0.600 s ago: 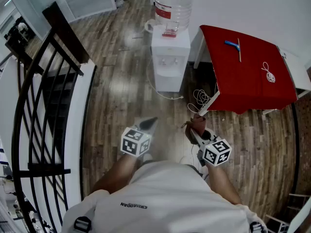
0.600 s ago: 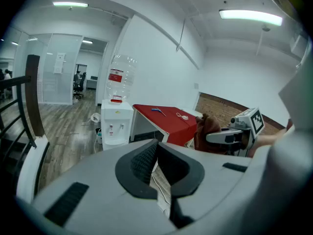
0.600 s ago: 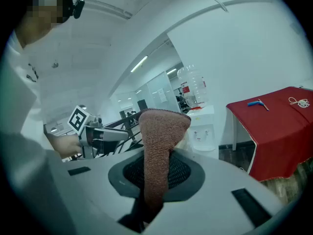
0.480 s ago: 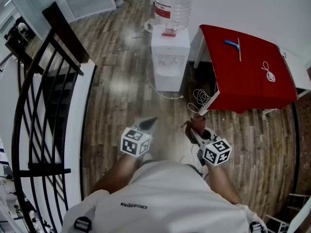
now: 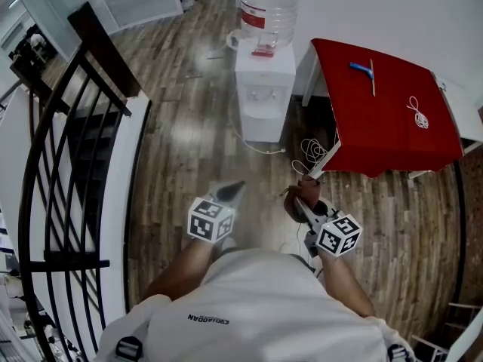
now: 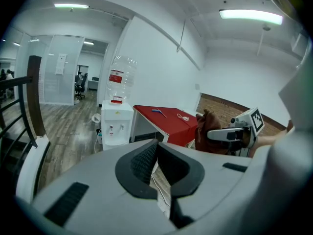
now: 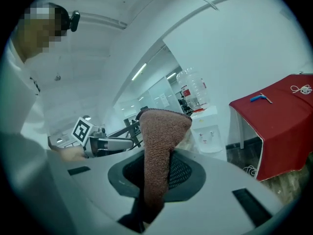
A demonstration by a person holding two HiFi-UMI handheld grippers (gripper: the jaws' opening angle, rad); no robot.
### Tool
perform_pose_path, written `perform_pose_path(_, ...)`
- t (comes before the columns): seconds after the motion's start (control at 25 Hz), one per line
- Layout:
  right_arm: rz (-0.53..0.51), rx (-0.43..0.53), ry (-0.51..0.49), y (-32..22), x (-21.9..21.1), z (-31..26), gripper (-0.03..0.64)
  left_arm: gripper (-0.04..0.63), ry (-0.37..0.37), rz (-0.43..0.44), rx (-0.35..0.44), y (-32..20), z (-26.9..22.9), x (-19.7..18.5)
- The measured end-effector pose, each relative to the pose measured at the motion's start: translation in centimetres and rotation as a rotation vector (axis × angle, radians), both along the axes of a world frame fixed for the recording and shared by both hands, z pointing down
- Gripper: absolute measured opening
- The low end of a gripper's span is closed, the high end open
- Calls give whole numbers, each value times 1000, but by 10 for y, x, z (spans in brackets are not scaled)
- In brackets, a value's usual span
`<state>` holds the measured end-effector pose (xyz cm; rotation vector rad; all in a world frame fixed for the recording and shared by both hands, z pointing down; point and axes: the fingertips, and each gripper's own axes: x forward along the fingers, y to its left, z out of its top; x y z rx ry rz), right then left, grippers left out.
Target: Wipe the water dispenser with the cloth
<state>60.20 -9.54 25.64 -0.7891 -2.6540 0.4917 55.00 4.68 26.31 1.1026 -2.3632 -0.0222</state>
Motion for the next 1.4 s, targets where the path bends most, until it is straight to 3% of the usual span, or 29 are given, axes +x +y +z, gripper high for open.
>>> perform_pose_path(0.56,-19,4,13,-16,8,7,57,-11,-1,-41,-4,-12,1,8)
perform_pose_path(1.08,-71,45,30,-101,32,23,57,-11,-27,-119,-25,-71,10,27)
perform_pose_path(1.4,-75,12,52,-127,24,40,55,-11,12,-111,-82,-97,25,44)
